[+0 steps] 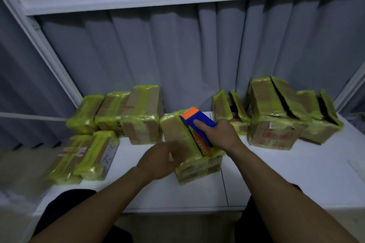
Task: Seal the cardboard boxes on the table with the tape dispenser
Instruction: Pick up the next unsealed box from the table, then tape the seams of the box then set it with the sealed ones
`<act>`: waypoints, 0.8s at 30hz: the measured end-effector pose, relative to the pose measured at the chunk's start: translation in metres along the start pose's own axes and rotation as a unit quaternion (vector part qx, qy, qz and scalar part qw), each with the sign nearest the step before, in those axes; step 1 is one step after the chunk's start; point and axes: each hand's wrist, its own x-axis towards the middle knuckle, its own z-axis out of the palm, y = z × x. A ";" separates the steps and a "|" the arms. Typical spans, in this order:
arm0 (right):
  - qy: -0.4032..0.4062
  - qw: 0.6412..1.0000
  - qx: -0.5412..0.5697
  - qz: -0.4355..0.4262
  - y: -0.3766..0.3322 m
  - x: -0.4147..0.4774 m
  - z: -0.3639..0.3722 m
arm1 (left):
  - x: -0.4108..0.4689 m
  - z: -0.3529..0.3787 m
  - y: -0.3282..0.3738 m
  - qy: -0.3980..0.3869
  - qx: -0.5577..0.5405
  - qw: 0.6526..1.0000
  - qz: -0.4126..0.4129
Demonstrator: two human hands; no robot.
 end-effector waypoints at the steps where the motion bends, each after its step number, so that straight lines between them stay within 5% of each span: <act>1: 0.004 1.000 -0.003 0.001 0.001 -0.001 0.001 | 0.001 0.000 -0.006 -0.036 0.044 0.998 -0.013; 5: 0.023 1.000 -0.002 0.013 0.010 0.000 -0.003 | -0.005 0.023 -0.020 -0.144 0.084 0.986 0.003; 9: 0.057 0.998 -0.021 0.004 0.019 0.000 -0.015 | -0.011 0.035 -0.003 -0.130 0.104 0.983 0.077; 14: 0.066 0.998 -0.003 -0.005 0.042 0.002 -0.028 | 0.014 0.044 0.021 -0.045 -0.033 0.979 0.198; 16: 0.074 0.997 -0.002 -0.005 0.045 0.000 -0.034 | 0.032 0.047 0.029 -0.023 0.052 0.987 0.152; 19: 0.091 0.996 -0.012 -0.001 0.048 -0.001 -0.038 | 0.044 0.050 0.035 -0.106 0.192 0.971 0.090; 24: 0.056 0.998 -0.001 -0.019 0.037 -0.009 -0.028 | 0.023 0.056 0.026 -0.120 0.194 0.971 0.080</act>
